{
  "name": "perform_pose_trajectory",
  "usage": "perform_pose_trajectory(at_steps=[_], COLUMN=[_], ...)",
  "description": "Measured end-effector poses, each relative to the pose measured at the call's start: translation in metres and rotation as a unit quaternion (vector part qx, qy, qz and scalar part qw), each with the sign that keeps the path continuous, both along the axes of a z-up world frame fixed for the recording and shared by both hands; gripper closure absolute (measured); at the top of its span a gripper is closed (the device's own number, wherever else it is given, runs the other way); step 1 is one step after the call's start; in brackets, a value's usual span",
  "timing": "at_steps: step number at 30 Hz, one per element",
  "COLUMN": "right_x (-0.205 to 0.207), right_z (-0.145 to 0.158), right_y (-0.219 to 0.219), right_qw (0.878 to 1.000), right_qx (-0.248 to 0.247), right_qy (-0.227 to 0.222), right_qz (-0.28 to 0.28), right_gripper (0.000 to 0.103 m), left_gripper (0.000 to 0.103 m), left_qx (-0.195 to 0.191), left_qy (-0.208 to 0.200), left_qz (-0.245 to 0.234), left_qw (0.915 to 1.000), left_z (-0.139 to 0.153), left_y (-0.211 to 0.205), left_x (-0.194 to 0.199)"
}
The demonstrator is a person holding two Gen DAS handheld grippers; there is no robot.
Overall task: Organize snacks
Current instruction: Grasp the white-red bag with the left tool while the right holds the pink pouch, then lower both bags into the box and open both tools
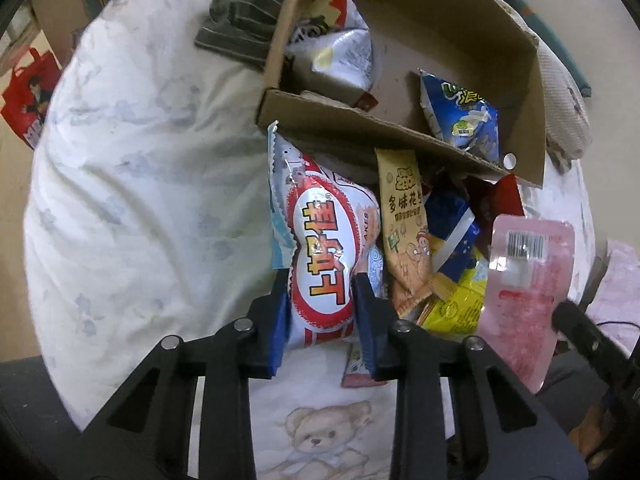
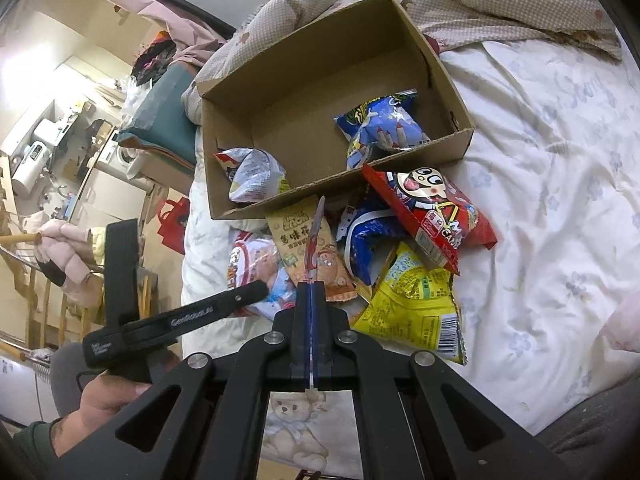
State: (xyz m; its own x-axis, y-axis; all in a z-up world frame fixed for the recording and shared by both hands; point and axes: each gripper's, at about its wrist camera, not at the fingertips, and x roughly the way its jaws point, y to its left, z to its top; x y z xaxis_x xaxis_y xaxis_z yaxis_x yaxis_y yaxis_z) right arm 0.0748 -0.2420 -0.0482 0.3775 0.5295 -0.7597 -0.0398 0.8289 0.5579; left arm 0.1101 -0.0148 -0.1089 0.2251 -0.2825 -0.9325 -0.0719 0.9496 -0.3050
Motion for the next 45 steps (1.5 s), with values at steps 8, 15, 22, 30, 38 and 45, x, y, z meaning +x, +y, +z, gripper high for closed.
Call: perform_pose_trajectory(at_steps=[8, 15, 22, 30, 38, 45], right_x=[-0.004, -0.012, -0.011, 0.01, 0.055, 0.104], right_z=[0.006, 0.013, 0.035, 0.068, 0.086, 0.07], right_y=[0.006, 0.0, -0.01, -0.017, -0.019, -0.017], right_qw=[1.0, 1.0, 0.999, 0.997, 0.996, 0.996], right_qx=[-0.004, 0.0, 0.018, 0.014, 0.0, -0.029], right_qy=[-0.011, -0.021, -0.041, -0.072, -0.092, -0.087], right_qz=[0.008, 0.002, -0.008, -0.012, -0.015, -0.017], right_gripper=[0.103, 0.103, 0.103, 0.103, 0.103, 0.103], left_gripper=[0.079, 0.082, 0.085, 0.087, 0.088, 0.09], left_qx=[0.022, 0.009, 0.016, 0.016, 0.025, 0.043], left_qy=[-0.001, -0.057, -0.12, -0.158, -0.174, -0.17], left_qz=[0.025, 0.037, 0.039, 0.026, -0.002, -0.033], left_qw=[0.9995, 0.9977, 0.9919, 0.987, 0.9844, 0.984], left_z=[0.024, 0.08, 0.126, 0.155, 0.161, 0.136], left_y=[0.026, 0.056, 0.063, 0.05, 0.02, -0.012], left_x=[-0.026, -0.041, -0.041, -0.012, 0.039, 0.081])
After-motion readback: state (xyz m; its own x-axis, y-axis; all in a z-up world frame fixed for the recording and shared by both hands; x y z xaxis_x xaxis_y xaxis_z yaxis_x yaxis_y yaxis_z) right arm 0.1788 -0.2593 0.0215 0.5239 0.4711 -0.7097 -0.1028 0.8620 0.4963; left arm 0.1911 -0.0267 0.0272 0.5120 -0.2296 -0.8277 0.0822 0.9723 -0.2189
